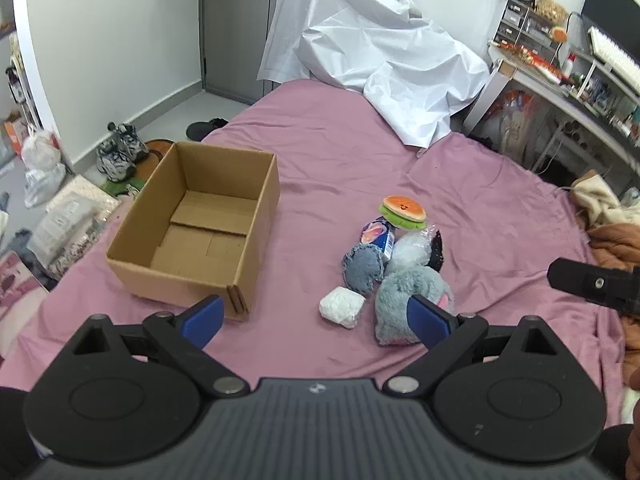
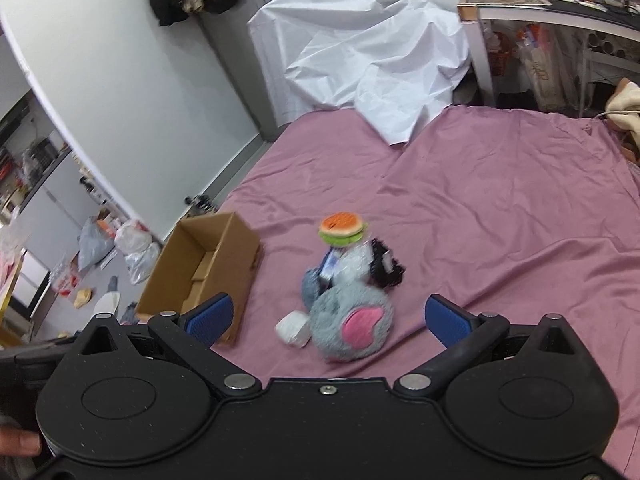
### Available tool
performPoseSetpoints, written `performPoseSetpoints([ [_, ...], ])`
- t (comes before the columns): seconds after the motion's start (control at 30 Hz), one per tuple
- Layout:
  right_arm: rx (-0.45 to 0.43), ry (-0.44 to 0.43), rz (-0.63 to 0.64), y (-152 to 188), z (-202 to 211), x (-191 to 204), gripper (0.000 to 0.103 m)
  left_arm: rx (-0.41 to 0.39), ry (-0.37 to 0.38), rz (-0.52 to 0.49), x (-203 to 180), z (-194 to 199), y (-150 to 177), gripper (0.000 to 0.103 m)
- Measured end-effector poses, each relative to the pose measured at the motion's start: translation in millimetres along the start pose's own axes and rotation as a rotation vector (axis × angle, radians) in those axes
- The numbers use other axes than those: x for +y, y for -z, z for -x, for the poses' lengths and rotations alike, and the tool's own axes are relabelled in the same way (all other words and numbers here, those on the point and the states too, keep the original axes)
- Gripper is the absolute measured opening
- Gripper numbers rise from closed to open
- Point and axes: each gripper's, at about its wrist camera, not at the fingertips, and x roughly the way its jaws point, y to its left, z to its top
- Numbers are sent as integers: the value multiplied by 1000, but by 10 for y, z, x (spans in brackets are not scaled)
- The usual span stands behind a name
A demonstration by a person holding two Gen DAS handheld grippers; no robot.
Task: Organize soft objects
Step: 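Move the right tool down to the grey plush and close on it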
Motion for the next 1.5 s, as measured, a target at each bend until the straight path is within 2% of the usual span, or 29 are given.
performPoseSetpoints([
  [0.27,4,9,-107,65,-226,-365,103,21,-47,-40,-228,-304,-34,97],
  [0.53,24,18,-191,130,-425,-639,103,38,-28,15,-310,-570,-14,97],
  [0.7,56,1,-254,149,-590,-794,103,92,-22,6,-409,-783,-1,97],
  [0.8,84,-9,-273,162,-701,-846,103,120,7,42,-422,-913,20,97],
  [0.9,89,-19,-279,161,-775,-866,98,151,53,82,-398,-1053,31,97],
  [1.1,117,-51,-302,164,-938,-887,92,154,50,143,-361,-1259,44,94],
  [1.23,129,-84,-329,167,-1018,-909,90,170,77,204,-325,-1412,56,87],
  [1.3,140,-91,-339,173,-1072,-923,90,183,88,233,-317,-1491,69,79],
  [1.37,152,-102,-347,183,-1115,-932,85,207,100,256,-322,-1574,83,66],
  [1.5,164,-125,-348,186,-1176,-927,80,226,121,300,-325,-1677,123,56],
])
